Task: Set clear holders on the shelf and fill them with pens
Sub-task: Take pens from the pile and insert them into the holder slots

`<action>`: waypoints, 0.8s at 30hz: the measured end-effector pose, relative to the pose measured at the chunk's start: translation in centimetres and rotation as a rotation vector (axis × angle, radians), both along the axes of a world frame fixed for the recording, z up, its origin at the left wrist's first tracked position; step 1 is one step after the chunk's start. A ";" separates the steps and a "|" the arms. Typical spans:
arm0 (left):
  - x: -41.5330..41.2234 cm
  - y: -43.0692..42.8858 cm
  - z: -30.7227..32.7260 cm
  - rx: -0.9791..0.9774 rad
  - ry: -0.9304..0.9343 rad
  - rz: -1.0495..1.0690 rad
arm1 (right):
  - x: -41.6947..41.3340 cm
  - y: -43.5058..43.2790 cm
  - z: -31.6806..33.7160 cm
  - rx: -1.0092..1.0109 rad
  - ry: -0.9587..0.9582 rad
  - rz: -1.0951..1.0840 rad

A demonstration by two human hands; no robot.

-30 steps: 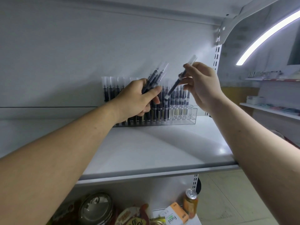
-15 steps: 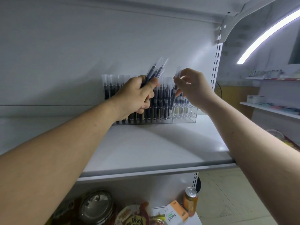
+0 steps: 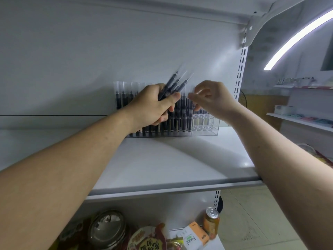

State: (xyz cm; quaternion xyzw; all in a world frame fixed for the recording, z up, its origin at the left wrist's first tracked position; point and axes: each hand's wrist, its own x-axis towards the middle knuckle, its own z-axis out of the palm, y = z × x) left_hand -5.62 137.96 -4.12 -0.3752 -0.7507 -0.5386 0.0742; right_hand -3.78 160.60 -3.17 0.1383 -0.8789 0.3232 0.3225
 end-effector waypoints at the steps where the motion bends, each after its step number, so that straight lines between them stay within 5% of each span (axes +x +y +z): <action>1: 0.0 0.0 0.0 -0.001 0.007 0.001 | 0.0 0.0 0.1 -0.026 0.034 0.003; 5: 0.1 -0.1 0.1 0.014 0.003 -0.009 | 0.1 0.0 0.7 -0.190 0.144 0.071; 12: -0.1 -0.1 0.1 0.007 -0.010 -0.015 | 0.5 -0.7 0.9 -0.388 -0.035 0.360; 24: 0.0 0.0 0.1 -0.017 -0.063 -0.029 | 0.7 -0.9 1.4 -0.574 -0.098 0.416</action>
